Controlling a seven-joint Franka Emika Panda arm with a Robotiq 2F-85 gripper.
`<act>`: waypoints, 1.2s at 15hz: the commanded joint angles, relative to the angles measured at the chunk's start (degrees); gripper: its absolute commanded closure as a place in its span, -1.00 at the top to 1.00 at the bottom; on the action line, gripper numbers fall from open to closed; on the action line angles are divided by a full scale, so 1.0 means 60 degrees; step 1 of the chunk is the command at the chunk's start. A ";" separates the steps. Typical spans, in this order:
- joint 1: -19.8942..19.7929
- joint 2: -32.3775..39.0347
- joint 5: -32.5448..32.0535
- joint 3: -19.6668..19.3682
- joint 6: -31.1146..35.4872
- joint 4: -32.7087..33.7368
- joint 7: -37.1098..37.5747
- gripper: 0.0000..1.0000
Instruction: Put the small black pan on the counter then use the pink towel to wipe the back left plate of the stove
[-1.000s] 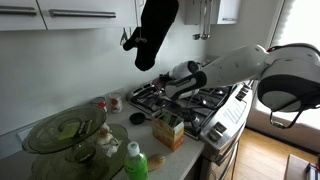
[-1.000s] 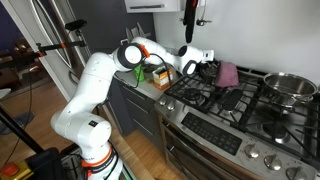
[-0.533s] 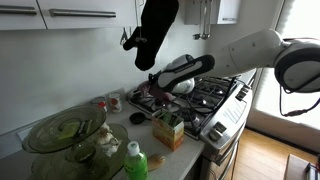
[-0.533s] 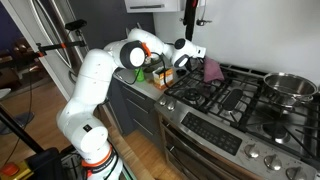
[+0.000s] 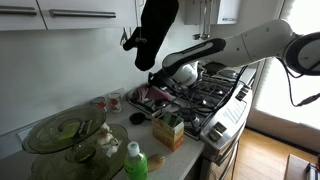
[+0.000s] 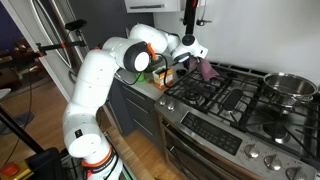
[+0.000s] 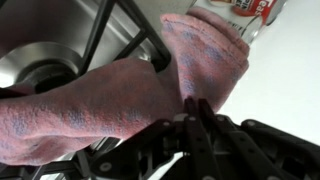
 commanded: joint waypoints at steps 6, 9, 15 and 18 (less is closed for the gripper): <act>0.0926 0.0345 -0.2560 -0.2243 0.1428 -0.0676 0.0525 -0.96; 0.1134 0.0427 -0.2925 -0.2574 0.1928 -0.0686 0.0667 -0.34; 0.1112 0.0001 -0.2960 -0.2699 0.1490 -0.0753 0.0881 0.55; 0.1072 -0.0366 -0.2963 -0.2840 0.0771 -0.0779 0.0960 0.98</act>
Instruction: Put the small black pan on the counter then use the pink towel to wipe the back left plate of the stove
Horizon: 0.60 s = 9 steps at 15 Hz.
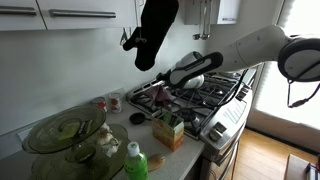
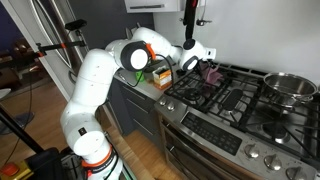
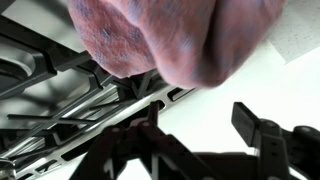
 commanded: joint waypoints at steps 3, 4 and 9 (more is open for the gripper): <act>-0.0330 -0.0891 -0.0238 0.0177 -0.1729 -0.0206 0.0373 1.00; -0.0483 -0.1038 -0.0171 0.0375 -0.2126 -0.0178 0.0223 1.00; -0.1178 -0.1742 0.0357 0.1238 -0.3619 -0.0186 -0.1668 1.00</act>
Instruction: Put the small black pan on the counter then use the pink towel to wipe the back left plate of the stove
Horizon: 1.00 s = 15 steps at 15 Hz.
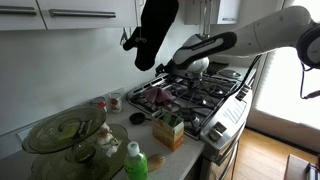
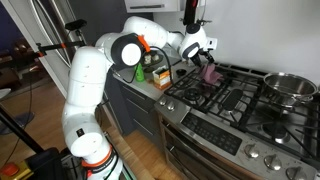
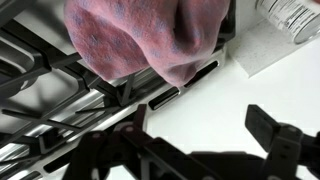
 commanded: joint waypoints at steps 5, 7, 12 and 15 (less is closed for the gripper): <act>-0.1045 -0.1383 0.0135 0.0790 -0.2298 -0.0658 -0.2516 1.00; -0.1044 -0.1697 -0.0104 0.0571 -0.2863 -0.0823 -0.2765 1.00; -0.0881 -0.2169 -0.0969 0.0006 -0.3550 -0.1202 -0.2948 1.00; -0.0782 -0.2310 -0.1741 -0.0263 -0.3686 -0.1406 -0.2843 1.00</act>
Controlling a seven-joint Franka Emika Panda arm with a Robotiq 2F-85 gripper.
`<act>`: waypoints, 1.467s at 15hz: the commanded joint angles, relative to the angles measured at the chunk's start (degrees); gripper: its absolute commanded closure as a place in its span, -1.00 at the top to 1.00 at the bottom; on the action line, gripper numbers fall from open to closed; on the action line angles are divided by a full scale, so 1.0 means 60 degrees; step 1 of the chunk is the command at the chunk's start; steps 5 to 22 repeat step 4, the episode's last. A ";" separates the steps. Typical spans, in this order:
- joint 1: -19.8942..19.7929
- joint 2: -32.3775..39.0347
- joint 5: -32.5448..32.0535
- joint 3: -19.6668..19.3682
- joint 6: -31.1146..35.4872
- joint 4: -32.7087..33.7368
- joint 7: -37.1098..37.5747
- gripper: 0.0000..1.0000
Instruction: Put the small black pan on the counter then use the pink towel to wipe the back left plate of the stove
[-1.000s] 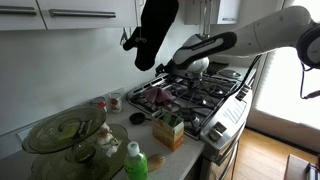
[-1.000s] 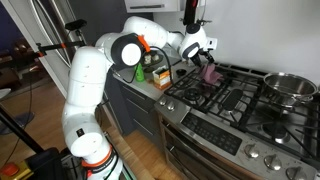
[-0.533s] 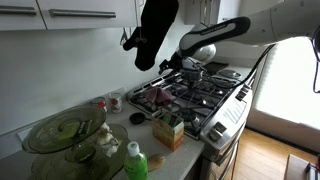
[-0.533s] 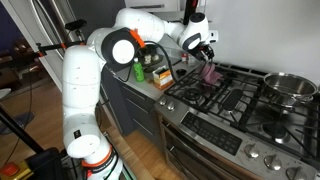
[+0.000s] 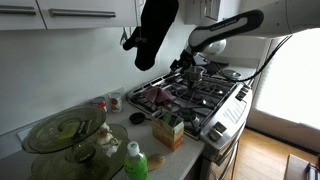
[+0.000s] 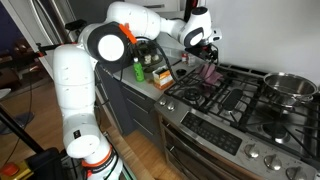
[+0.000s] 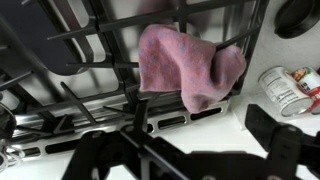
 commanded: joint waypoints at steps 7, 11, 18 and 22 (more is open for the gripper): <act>0.0080 -0.0053 -0.0237 -0.0159 -0.0087 -0.0036 0.0001 1.00; 0.0080 -0.0053 -0.0237 -0.0159 -0.0087 -0.0036 0.0001 1.00; 0.0080 -0.0053 -0.0237 -0.0159 -0.0087 -0.0036 0.0001 1.00; 0.0080 -0.0053 -0.0237 -0.0159 -0.0087 -0.0036 0.0001 1.00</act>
